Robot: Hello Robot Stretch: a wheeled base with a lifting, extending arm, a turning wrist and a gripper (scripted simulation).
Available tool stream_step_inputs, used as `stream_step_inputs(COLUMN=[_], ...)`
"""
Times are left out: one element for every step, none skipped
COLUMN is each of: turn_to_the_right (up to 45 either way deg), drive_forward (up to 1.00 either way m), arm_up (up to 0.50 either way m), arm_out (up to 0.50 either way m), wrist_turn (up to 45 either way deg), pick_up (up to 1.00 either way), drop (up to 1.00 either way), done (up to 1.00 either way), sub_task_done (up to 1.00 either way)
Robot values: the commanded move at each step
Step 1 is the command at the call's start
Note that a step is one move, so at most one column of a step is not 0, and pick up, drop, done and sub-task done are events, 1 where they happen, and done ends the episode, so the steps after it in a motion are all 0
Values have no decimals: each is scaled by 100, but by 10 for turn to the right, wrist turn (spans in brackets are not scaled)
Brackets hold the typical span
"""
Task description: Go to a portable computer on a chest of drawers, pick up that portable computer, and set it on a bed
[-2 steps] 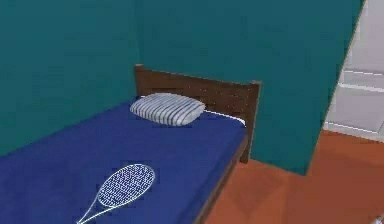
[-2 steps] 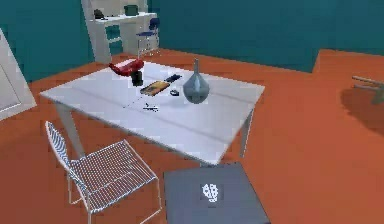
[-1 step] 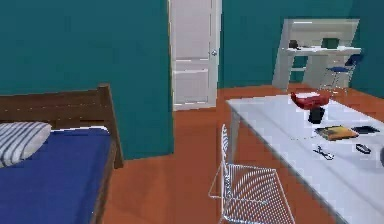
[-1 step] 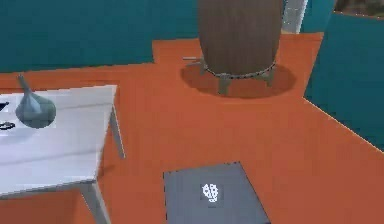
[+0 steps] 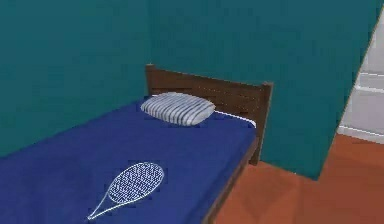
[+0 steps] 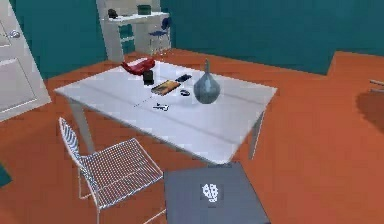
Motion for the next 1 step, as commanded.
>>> stream_step_inputs(turn_to_the_right=[-450], drive_forward=[0], arm_up=[0], arm_out=[0], wrist_turn=[0], pick_up=[0], drop=[0], done=[0], sub_task_done=[0])
